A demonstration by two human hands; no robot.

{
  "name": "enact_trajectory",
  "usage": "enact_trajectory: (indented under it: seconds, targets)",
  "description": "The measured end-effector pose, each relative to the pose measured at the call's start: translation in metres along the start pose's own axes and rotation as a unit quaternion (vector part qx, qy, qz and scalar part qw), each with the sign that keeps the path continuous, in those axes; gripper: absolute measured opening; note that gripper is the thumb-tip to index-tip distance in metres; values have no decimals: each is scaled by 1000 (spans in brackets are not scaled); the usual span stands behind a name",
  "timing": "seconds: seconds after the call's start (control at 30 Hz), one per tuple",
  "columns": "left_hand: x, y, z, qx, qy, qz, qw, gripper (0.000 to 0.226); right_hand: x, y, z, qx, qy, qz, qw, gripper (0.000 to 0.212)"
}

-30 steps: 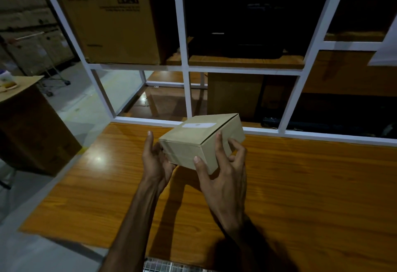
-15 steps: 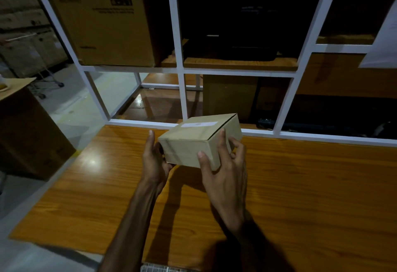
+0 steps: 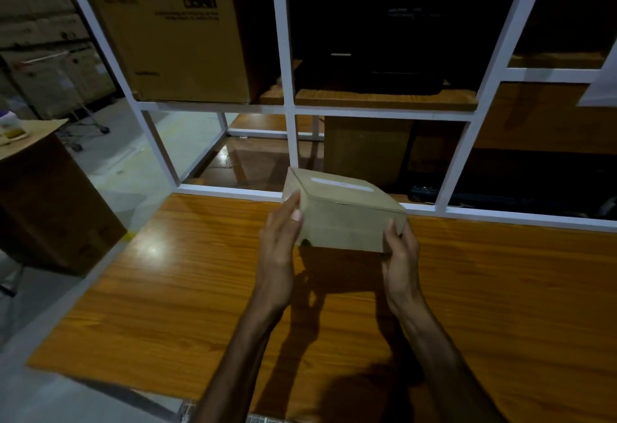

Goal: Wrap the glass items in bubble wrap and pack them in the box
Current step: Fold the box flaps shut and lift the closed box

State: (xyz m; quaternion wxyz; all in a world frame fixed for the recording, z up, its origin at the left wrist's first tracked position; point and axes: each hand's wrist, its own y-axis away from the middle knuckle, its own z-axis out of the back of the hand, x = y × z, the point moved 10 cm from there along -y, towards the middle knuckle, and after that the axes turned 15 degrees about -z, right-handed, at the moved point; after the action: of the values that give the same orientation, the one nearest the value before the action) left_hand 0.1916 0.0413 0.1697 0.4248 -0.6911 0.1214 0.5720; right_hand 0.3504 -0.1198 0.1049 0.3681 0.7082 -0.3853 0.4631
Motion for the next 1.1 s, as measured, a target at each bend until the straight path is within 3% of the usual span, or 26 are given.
enact_trajectory:
  seconds: [0.17,0.33,0.6,0.67,0.77,1.1]
  targets:
    - [-23,8,-25,44,-149,-51,987,76,-8,-14,13,1,-91,-46,995,45]
    - [-24,12,-37,63,-161,-67,983,70,-12,-21,23,-8,-107,-51,993,46]
    - [10,2,-21,25,-49,-6,998,70,-11,-16,23,-32,-59,-20,998,68]
    - [17,0,-16,7,-1,13,1000,65,-14,-15,22,-34,-36,-14,999,62]
    - [35,0,-4,-36,15,48,998,49,-19,-14,17,-33,-20,-8,999,75]
    - [103,3,-3,-109,1,103,989,22,-62,-31,30,-114,61,-38,991,59]
